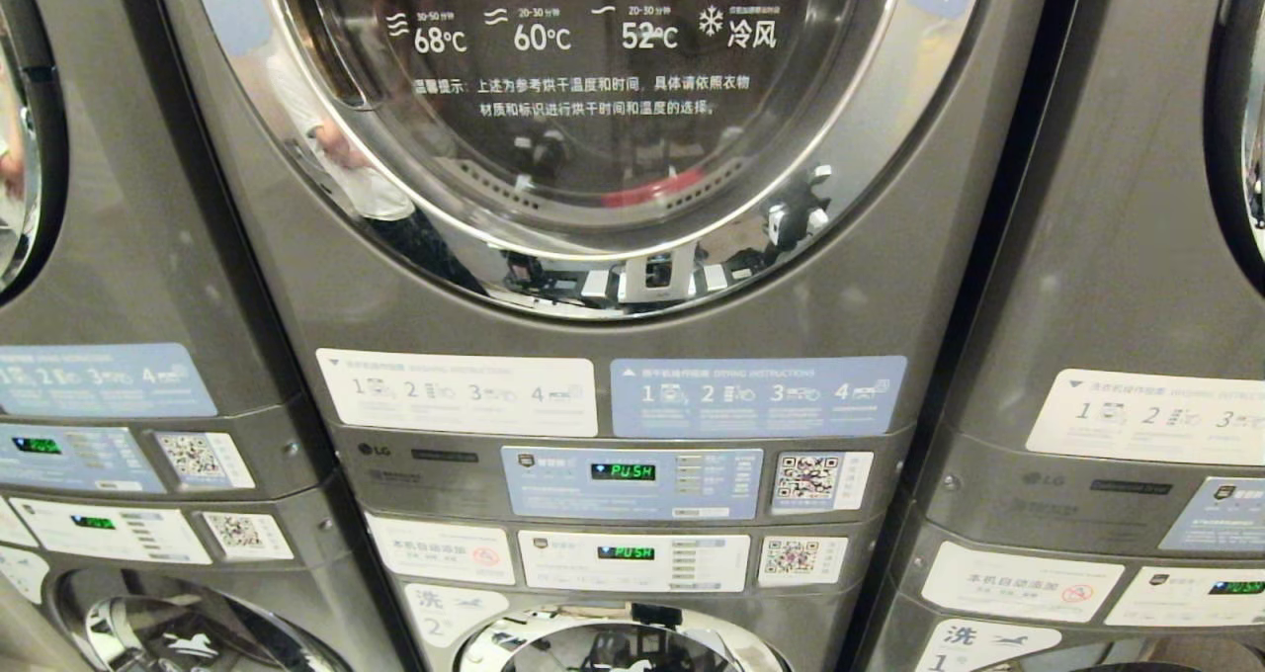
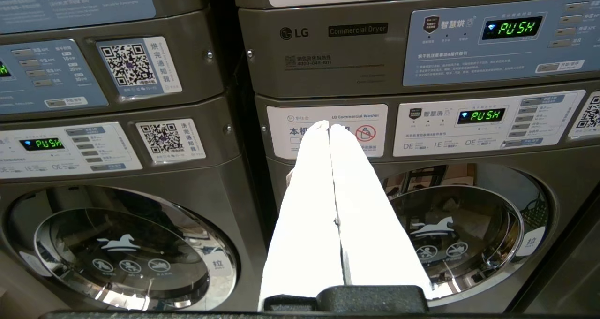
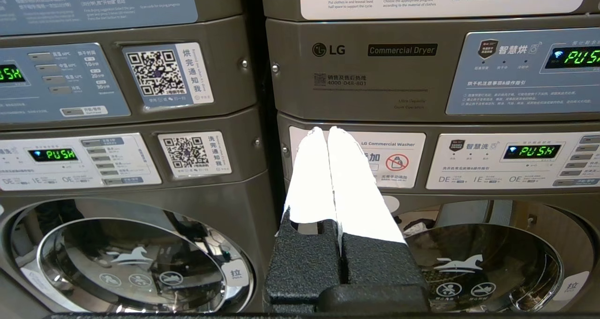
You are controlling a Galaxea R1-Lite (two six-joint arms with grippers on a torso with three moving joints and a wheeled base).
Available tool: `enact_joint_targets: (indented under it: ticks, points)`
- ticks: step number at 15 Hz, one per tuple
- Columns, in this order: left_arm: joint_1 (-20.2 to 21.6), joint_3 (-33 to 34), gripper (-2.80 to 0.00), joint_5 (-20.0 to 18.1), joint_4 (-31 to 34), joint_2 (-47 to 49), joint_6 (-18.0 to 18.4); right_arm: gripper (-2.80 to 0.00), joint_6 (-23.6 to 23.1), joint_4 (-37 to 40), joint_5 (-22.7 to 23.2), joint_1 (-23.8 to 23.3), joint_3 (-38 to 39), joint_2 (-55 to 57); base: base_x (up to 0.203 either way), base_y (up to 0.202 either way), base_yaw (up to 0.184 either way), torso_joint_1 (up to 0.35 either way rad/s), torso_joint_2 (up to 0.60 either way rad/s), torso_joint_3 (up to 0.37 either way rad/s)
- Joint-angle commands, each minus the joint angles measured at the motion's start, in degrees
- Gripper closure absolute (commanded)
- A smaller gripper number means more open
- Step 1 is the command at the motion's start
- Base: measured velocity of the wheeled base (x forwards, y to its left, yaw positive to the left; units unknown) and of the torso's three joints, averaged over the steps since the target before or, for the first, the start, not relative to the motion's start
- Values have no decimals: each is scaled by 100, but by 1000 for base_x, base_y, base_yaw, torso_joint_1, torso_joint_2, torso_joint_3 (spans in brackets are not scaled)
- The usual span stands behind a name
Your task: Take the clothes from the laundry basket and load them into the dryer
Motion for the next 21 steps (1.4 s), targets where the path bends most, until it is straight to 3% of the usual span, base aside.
enact_joint_targets:
  ticks: [1,12,21]
  points:
    - [1,1,0,-5,2,-16,-30,0,4,-2,-3,0,0,5,0,0,0,0,0,0]
    - [1,1,0,-5,2,-16,-21,0,-5,-2,6,0,0,5,0,7,0,0,0,0]
    - [1,1,0,-5,2,-16,-21,0,4,-2,-3,0,0,5,0,180,-1,0,4,4]
